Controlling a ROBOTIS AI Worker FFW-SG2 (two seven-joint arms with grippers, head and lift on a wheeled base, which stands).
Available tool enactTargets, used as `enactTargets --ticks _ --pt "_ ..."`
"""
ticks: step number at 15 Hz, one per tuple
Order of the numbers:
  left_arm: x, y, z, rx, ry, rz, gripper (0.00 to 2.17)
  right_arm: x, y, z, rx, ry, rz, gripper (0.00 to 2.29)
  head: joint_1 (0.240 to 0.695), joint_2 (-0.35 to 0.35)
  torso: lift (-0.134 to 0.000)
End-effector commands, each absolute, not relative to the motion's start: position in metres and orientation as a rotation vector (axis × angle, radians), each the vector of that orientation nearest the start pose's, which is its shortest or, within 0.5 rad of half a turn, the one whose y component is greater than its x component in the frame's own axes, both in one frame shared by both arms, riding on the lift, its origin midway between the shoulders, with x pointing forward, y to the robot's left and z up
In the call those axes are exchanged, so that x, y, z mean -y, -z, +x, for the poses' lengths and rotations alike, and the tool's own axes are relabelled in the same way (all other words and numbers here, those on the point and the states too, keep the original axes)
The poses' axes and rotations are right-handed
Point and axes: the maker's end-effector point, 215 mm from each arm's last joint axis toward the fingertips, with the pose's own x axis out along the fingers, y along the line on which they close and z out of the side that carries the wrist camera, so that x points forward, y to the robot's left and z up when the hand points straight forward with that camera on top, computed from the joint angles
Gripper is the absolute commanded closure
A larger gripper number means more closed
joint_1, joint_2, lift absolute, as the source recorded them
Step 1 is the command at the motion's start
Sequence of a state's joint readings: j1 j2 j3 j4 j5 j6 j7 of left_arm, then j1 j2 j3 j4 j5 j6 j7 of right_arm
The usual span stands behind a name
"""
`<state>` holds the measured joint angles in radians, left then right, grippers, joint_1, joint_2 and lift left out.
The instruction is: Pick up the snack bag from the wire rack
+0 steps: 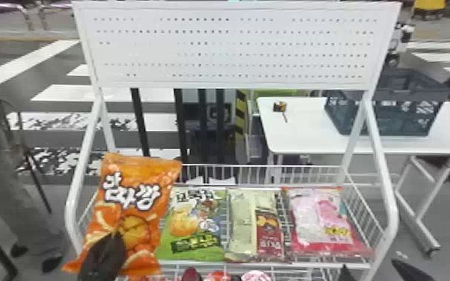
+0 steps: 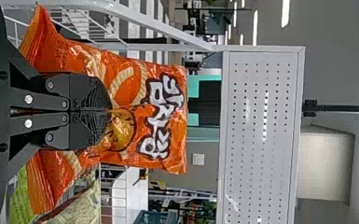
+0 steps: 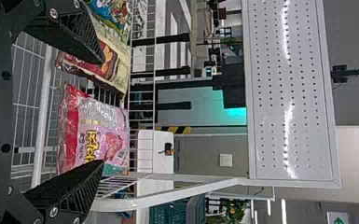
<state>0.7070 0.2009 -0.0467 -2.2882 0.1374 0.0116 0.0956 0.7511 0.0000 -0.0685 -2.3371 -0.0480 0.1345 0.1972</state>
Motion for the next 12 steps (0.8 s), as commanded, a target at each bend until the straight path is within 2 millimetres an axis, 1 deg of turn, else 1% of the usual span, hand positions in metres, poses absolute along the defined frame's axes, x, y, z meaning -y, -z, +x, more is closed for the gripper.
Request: enactTargets --ticks 1,2,6,8,9,11,12 --pt "-0.215 0.299 0.391 -0.02 0.074 -0.013 2.09 0.209 0.337 0.409 -0.134 -0.156 -0.004 0.14 0.499 0.0 0.0" --pt "-0.212 0.299 0.391 -0.02 0.076 -0.009 2.09 0.206 0.347 0.429 -0.132 -0.16 -0.017 0.14 0.499 0.0 0.0" --pt "-0.206 0.299 0.39 -0.02 0.086 0.001 2.09 0.203 0.38 0.49 -0.157 -0.167 -0.014 0.15 0.499 0.0 0.0" --pt "-0.203 0.3 0.39 -0.02 0.091 0.013 2.09 0.21 0.391 0.525 -0.163 -0.154 -0.012 0.15 0.499 0.0 0.0" --pt "-0.2 0.302 0.391 -0.027 0.093 0.015 2.09 0.217 0.395 0.543 -0.168 -0.14 -0.011 0.15 0.499 0.0 0.0" --pt "-0.19 0.302 0.393 -0.024 0.106 0.025 2.09 0.228 0.402 0.573 -0.178 -0.124 -0.006 0.15 0.499 0.0 0.0" --pt "-0.189 0.308 0.395 -0.046 0.103 0.029 2.09 0.234 0.407 0.586 -0.188 -0.113 -0.008 0.15 0.499 0.0 0.0"
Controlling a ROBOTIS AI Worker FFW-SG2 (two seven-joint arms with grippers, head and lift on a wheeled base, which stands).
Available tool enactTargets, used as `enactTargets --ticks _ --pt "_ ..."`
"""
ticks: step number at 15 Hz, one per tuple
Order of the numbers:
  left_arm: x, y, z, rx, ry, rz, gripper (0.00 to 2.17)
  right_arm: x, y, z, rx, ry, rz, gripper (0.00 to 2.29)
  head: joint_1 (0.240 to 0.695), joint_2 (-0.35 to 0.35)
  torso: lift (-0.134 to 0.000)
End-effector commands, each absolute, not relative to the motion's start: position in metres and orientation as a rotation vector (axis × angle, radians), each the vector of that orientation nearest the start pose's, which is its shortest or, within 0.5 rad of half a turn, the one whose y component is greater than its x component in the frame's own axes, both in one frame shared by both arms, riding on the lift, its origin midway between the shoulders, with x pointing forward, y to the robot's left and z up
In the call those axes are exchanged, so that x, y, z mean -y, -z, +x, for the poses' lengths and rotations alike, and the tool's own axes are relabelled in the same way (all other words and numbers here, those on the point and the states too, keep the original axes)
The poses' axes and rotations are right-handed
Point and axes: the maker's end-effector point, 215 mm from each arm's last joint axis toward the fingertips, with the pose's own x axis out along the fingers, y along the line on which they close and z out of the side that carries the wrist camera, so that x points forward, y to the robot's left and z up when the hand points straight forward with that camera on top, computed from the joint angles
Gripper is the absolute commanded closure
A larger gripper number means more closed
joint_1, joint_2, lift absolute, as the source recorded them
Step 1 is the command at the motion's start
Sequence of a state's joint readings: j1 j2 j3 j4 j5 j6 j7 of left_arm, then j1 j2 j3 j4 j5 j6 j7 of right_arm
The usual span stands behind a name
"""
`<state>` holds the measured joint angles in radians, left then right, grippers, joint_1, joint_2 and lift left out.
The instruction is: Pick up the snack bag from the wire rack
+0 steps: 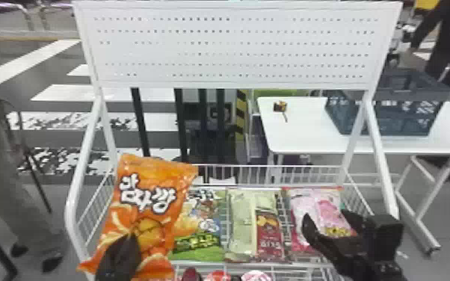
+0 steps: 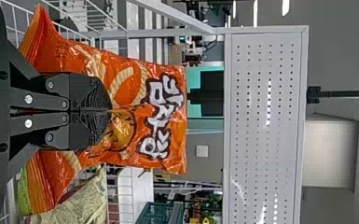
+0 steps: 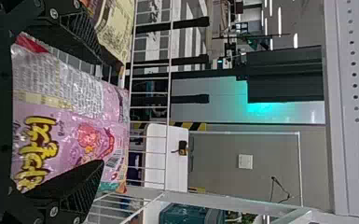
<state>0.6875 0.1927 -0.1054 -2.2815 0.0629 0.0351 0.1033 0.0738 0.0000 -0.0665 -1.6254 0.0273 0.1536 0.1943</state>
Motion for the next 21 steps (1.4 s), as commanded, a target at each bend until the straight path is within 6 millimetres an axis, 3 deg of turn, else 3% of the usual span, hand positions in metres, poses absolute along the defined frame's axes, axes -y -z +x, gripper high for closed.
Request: enactTargets --ticks 1,4,7,8,10,11,17,21 --pt "-0.183 0.31 0.396 -0.049 0.111 0.031 2.09 0.237 0.409 0.596 -0.19 -0.107 -0.018 0.15 0.499 0.0 0.0" --pt "-0.181 0.315 0.399 -0.052 0.113 0.032 2.09 0.243 0.429 0.605 -0.251 -0.096 -0.035 0.21 0.499 0.0 0.0" --pt "-0.182 0.315 0.405 -0.051 0.109 0.027 2.09 0.244 0.445 0.597 -0.337 -0.094 -0.051 0.54 0.499 0.0 0.0" --pt "-0.182 0.317 0.406 -0.054 0.111 0.028 2.09 0.242 0.444 0.595 -0.352 -0.096 -0.066 0.76 0.499 0.0 0.0" --pt "-0.18 0.317 0.408 -0.051 0.113 0.027 2.09 0.239 0.44 0.592 -0.365 -0.096 -0.069 1.92 0.499 0.0 0.0" --pt "-0.18 0.318 0.408 -0.053 0.114 0.029 2.09 0.237 0.434 0.592 -0.359 -0.092 -0.076 2.08 0.499 0.0 0.0" --pt "-0.181 0.321 0.406 -0.062 0.121 0.032 2.09 0.234 0.41 0.59 -0.311 -0.085 -0.092 2.17 0.499 0.0 0.0" --pt "-0.181 0.323 0.405 -0.066 0.125 0.033 2.09 0.227 0.36 0.569 -0.217 -0.078 -0.102 2.17 0.499 0.0 0.0"
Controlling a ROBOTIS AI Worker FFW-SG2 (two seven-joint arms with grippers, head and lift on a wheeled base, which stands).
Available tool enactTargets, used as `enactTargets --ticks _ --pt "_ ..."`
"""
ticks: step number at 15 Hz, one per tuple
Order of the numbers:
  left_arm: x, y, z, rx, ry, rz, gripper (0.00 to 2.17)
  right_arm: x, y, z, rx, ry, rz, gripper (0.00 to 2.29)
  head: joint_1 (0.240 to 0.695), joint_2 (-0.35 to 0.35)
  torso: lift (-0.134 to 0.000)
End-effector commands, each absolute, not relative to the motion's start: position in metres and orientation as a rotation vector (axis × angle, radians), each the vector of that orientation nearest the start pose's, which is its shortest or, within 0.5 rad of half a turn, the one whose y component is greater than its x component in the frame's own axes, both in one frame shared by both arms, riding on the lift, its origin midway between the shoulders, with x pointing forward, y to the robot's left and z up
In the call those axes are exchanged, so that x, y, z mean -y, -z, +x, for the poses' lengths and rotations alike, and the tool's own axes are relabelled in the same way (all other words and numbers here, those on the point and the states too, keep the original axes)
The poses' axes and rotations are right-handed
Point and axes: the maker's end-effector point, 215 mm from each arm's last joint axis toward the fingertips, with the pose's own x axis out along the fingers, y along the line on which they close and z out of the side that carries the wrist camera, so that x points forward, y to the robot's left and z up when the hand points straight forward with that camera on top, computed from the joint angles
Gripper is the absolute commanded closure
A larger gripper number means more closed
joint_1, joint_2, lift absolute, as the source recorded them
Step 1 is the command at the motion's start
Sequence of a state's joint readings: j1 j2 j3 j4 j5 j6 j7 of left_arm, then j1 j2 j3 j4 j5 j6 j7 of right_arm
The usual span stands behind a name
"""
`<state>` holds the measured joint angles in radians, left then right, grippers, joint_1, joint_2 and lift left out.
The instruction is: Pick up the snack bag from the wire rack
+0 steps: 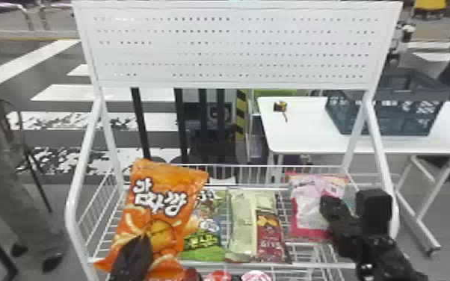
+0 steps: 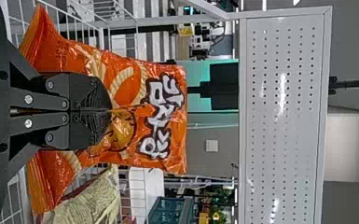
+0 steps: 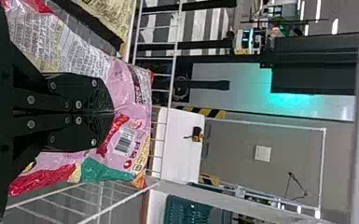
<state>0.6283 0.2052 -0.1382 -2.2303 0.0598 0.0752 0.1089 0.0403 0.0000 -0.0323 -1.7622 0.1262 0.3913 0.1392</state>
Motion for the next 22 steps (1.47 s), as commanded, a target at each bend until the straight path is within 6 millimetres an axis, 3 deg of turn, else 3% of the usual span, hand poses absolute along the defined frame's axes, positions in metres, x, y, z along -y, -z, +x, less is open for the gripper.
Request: enactTargets --ticks 1,4,5,11,13,16,22 --pt "-0.181 0.323 0.404 -0.068 0.124 0.034 2.09 0.221 0.345 0.558 -0.188 -0.088 -0.095 2.17 0.499 0.0 0.0" --pt "-0.18 0.32 0.405 -0.061 0.125 0.028 2.09 0.208 0.325 0.517 -0.146 -0.122 -0.063 2.17 0.499 0.0 0.0" --pt "-0.179 0.32 0.404 -0.061 0.127 0.027 2.09 0.205 0.327 0.5 -0.151 -0.132 -0.044 2.17 0.499 0.0 0.0" --pt "-0.192 0.31 0.407 -0.038 0.096 0.025 2.09 0.208 0.293 0.411 -0.043 -0.144 0.005 2.17 0.499 0.0 0.0" --pt "-0.203 0.306 0.408 -0.029 0.077 0.022 2.09 0.217 0.284 0.387 -0.004 -0.13 0.02 2.17 0.499 0.0 0.0" --pt "-0.231 0.301 0.407 -0.016 0.028 0.013 2.09 0.233 0.289 0.363 -0.011 -0.104 0.028 2.17 0.499 0.0 0.0" --pt "-0.231 0.298 0.403 -0.007 0.029 0.004 2.09 0.239 0.285 0.349 -0.008 -0.095 0.031 2.17 0.499 0.0 0.0"
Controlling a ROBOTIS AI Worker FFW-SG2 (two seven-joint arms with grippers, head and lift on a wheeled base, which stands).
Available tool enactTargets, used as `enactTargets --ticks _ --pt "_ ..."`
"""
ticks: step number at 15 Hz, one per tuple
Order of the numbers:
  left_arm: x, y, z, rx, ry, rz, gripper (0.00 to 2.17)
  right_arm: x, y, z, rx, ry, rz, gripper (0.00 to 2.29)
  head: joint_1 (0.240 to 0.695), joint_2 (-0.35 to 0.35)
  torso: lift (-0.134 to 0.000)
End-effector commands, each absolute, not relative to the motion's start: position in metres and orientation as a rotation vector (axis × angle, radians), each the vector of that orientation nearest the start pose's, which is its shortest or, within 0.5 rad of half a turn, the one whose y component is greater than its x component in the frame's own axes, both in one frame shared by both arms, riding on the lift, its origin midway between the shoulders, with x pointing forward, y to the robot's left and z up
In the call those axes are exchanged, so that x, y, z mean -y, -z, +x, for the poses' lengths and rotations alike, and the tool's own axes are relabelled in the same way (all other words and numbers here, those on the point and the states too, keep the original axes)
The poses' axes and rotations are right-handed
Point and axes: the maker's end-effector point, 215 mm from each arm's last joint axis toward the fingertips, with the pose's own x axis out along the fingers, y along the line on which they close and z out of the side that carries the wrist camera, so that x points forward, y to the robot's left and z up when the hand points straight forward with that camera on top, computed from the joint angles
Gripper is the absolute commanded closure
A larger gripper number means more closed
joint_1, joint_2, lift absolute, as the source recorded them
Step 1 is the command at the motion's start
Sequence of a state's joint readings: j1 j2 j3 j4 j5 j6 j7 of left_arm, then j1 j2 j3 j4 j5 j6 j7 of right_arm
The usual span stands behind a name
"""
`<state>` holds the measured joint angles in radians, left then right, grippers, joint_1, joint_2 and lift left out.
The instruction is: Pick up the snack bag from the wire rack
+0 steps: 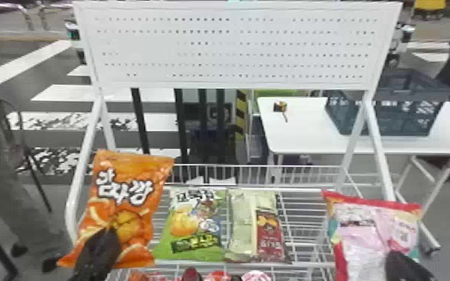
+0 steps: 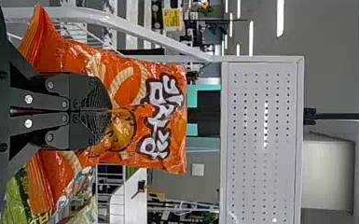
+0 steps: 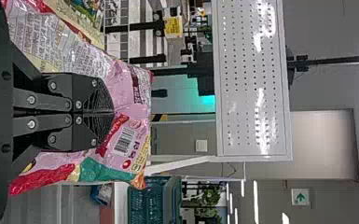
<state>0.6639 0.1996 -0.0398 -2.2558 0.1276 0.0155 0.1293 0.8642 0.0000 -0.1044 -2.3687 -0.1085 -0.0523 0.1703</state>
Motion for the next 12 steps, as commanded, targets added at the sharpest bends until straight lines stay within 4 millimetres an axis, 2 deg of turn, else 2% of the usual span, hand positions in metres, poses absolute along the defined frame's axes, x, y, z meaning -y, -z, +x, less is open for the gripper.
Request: enactTargets --ticks 1,12 --pt "-0.23 0.297 0.402 -0.006 0.029 0.003 2.09 0.239 0.285 0.348 -0.01 -0.095 0.031 2.17 0.499 0.0 0.0" --pt "-0.218 0.294 0.396 -0.003 0.051 -0.002 2.09 0.235 0.282 0.346 -0.008 -0.103 0.036 2.17 0.499 0.0 0.0"
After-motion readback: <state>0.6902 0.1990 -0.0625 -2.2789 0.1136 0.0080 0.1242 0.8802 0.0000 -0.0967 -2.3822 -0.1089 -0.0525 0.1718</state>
